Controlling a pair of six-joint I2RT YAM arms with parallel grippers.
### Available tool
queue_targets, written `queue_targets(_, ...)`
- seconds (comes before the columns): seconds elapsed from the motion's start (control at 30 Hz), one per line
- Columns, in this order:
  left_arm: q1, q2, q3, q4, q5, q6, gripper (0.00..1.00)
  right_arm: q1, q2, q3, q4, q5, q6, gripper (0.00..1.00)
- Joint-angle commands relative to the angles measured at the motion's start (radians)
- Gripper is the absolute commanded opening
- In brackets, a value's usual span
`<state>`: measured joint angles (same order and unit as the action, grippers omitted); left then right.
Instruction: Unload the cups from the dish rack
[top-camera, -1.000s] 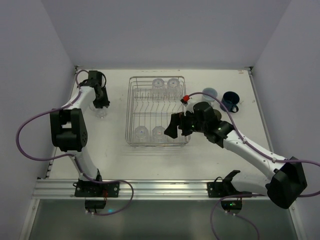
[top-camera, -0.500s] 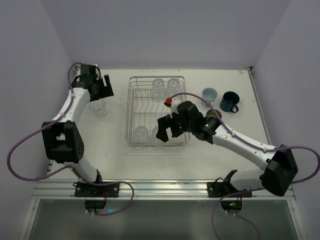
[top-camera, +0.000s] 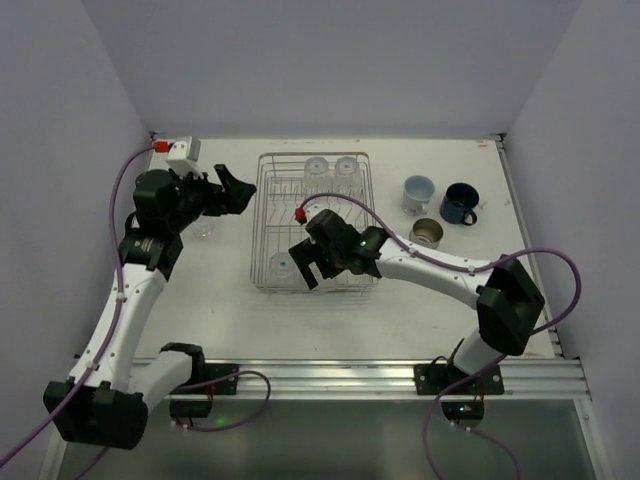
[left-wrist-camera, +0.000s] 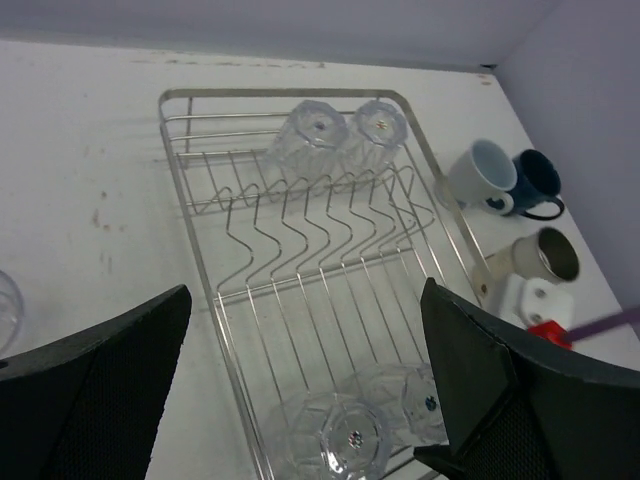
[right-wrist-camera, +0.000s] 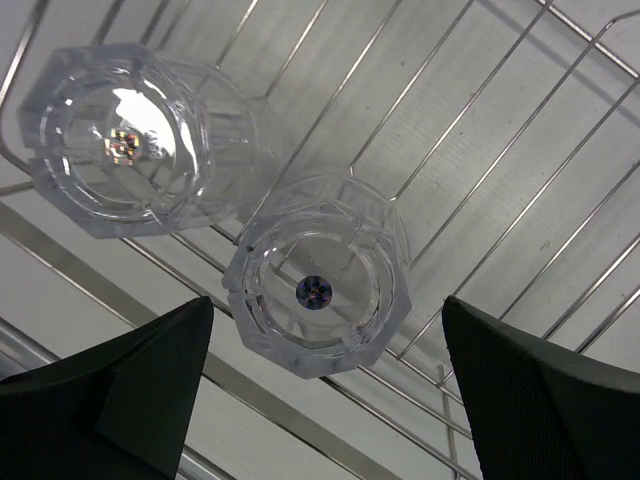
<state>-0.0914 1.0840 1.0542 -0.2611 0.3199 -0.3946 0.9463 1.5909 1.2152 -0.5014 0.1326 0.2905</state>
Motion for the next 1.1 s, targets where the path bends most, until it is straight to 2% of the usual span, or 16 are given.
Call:
queue_targets(0.0,-0.025,-0.123,-0.13,0.149,0.119,-0.036,1.0,0.011,0.043,0.055,-0.049,0.051,-0.001,0.99)
queue_targets(0.23,-0.027,-0.334,-0.315,0.189,0.179,-0.041,1.0,0.012,0.11,0.084,-0.006,0.12,0.024,0.98)
queue_targets(0.4,-0.036,-0.378,-0.342,0.181,0.219,-0.033,1.0,0.012,0.127,0.076,0.063,0.108,0.042,0.9)
queue_targets(0.5,-0.047,-0.372,-0.347,0.174,0.222,-0.027,1.0,0.012,0.126,0.072,0.087,0.076,0.064,0.73)
queue_targets(0.57,-0.048,-0.369,-0.349,0.172,0.241,-0.029,1.0,0.012,0.112,0.07,0.086,0.1,0.075,0.53)
queue_targets(0.6,-0.05,-0.363,-0.349,0.174,0.249,-0.032,1.0,0.012,0.1,0.064,0.086,0.111,0.076,0.39)
queue_targets(0.63,-0.05,-0.36,-0.347,0.175,0.26,-0.035,1.0,0.012,0.086,0.061,0.084,0.125,0.076,0.36)
queue_targets(0.8,-0.05,-0.325,-0.338,0.209,0.343,-0.075,1.0,0.008,-0.064,0.037,0.136,0.199,0.081,0.25)
queue_targets(0.97,-0.05,-0.294,-0.316,0.289,0.432,-0.154,0.95,-0.004,-0.199,-0.02,0.266,0.183,0.128,0.18)
queue_targets(1.07,-0.051,-0.291,-0.31,0.319,0.459,-0.203,0.93,-0.026,-0.314,-0.092,0.369,0.132,0.173,0.18)
